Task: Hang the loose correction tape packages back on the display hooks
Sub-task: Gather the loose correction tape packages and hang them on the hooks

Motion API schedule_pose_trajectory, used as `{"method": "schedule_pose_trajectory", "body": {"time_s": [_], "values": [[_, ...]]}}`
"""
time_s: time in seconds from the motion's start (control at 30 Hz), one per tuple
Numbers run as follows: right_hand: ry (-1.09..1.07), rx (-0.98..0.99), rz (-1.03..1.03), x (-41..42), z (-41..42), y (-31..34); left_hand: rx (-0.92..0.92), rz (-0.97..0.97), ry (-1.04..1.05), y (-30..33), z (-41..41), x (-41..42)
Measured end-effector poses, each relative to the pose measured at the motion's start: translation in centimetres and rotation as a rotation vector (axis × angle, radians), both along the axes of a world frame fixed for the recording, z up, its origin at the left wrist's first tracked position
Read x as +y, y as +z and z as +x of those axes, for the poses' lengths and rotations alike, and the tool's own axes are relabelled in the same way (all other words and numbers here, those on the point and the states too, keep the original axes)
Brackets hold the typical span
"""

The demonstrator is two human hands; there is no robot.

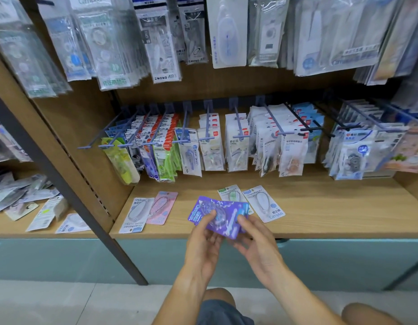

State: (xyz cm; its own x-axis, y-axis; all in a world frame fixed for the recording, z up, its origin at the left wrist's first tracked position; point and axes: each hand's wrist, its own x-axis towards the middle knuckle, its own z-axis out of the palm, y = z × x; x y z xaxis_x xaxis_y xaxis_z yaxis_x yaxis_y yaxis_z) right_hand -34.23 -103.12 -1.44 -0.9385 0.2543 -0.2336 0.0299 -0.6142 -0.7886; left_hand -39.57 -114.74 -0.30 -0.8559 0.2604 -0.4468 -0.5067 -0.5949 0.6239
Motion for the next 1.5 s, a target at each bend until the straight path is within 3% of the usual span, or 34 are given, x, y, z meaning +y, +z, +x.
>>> {"method": "schedule_pose_trajectory", "body": {"time_s": [0.13,0.23,0.37,0.5,0.6,0.67,0.73,0.8,0.87,0.93,1.07,1.27,1.5], "values": [[-0.061,-0.094,0.157,0.2,-0.5,0.2,-0.038,-0.078,-0.055,-1.2,0.3,-0.3],[-0.064,-0.174,0.135,1.7,-1.2,1.0,-0.015,-0.182,-0.142,-1.2,0.5,-1.1],[0.082,-0.247,0.168,4.0,-2.5,1.9,0.096,-0.338,-0.413,0.0,0.4,-2.3],[0.315,-0.274,0.389,4.9,-3.9,2.9,0.117,-0.436,-0.637,1.1,-0.3,-2.5],[0.345,-0.307,0.438,4.9,-4.6,2.7,0.167,-0.467,-0.642,1.0,-0.5,-2.0],[0.249,-0.305,0.490,4.8,-4.8,2.1,0.186,-0.428,-0.587,0.7,-0.5,-1.6],[-0.047,-0.320,0.708,5.3,-5.4,1.2,0.187,-0.397,-0.465,0.4,-0.7,-1.1],[-0.305,-0.481,1.121,6.4,-6.4,0.4,0.162,-0.399,-0.306,0.2,-1.3,-0.6],[-0.288,-0.675,1.456,7.4,-7.4,-0.4,0.133,-0.419,-0.187,0.2,-2.2,-0.1],[-0.179,-0.800,1.585,7.9,-8.5,-0.9,0.129,-0.439,-0.121,0.3,-3.3,0.4],[-0.092,-0.864,1.489,8.9,-8.9,0.2,0.114,-0.469,-0.052,0.4,-5.3,1.6],[-0.154,-0.603,0.786,7.8,-8.2,1.9,0.086,-0.466,-0.050,0.1,-7.4,2.5],[-0.052,-0.537,0.784,4.1,-11.7,2.7,0.052,-0.473,-0.156,-0.5,-8.7,2.8]]}}
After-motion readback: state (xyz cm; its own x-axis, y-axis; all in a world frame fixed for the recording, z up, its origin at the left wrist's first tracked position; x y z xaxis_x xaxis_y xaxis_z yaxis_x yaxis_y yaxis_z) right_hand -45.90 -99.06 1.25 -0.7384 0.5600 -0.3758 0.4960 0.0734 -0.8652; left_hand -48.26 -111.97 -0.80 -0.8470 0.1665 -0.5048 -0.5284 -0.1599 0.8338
